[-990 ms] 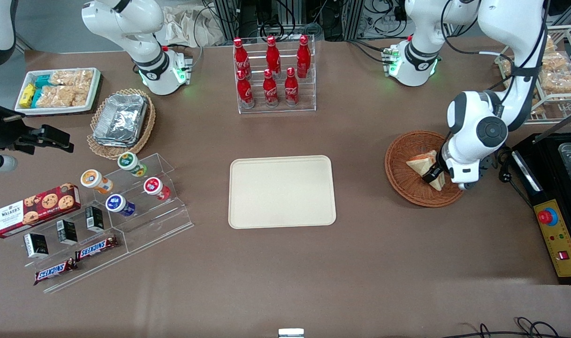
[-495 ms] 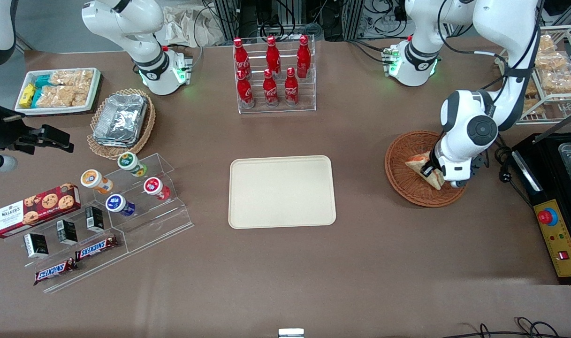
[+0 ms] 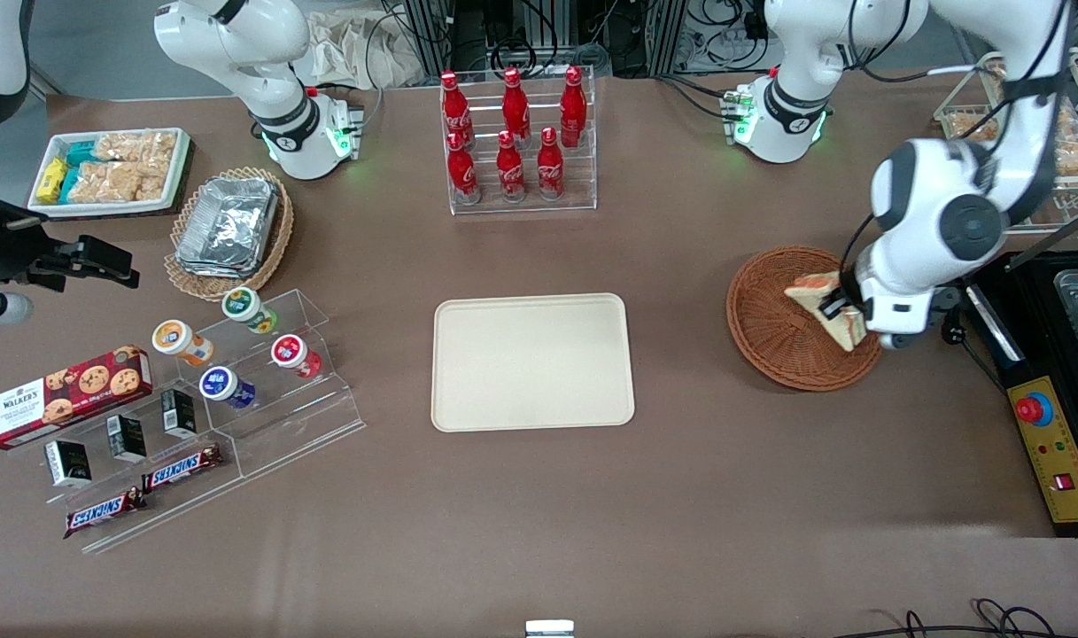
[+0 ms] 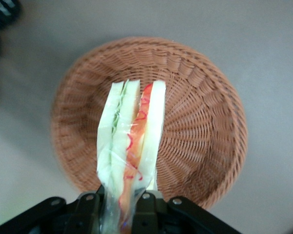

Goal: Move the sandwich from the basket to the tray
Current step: 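Lift the sandwich and carry it with the left gripper over the tray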

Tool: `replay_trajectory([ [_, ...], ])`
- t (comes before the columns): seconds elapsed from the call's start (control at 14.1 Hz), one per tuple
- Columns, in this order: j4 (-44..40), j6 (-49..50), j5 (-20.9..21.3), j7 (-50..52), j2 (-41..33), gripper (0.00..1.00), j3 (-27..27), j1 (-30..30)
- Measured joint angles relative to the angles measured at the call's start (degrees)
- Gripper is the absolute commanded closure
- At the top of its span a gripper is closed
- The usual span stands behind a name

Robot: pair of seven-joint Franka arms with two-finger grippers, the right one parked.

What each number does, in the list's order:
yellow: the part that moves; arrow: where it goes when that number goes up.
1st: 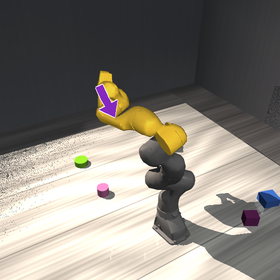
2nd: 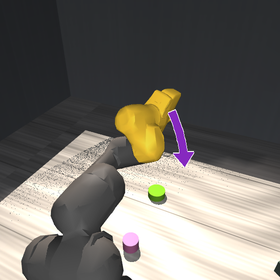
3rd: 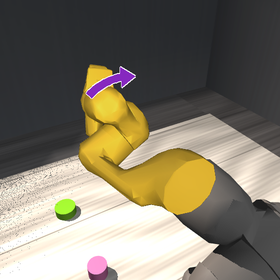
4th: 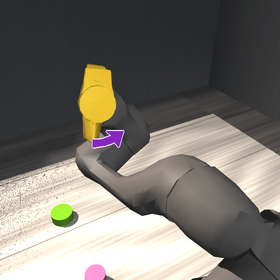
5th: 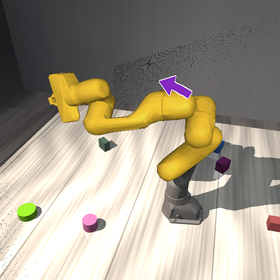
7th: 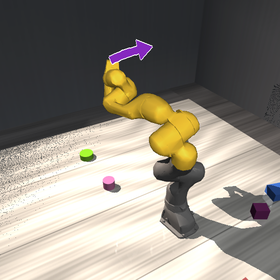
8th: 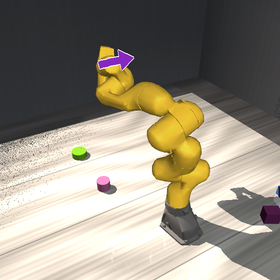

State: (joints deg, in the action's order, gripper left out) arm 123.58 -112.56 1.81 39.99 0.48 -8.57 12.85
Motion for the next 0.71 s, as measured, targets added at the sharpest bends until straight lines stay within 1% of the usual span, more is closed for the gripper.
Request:
replay_trajectory([
  [0.14, -10.87, 11.99, 0.08, -7.16, -1.13, 1.0, -1.38, -0.07],
  [0.28, -20.52, 20.01, 0.07, -13.97, -1.35, 1.0, -1.99, -0.16],
  [0.42, -27.69, 24.76, -0.41, -20.22, -1.32, 1.0, -1.79, 0.03],
  [0.57, -32.47, 27.59, -2.5, -25.58, -0.91, 1.0, -0.64, 0.66],
  [0.71, -34.6, 29.1, -3.32, -28.42, -0.19, 1.0, 3.5, 1.69],
])
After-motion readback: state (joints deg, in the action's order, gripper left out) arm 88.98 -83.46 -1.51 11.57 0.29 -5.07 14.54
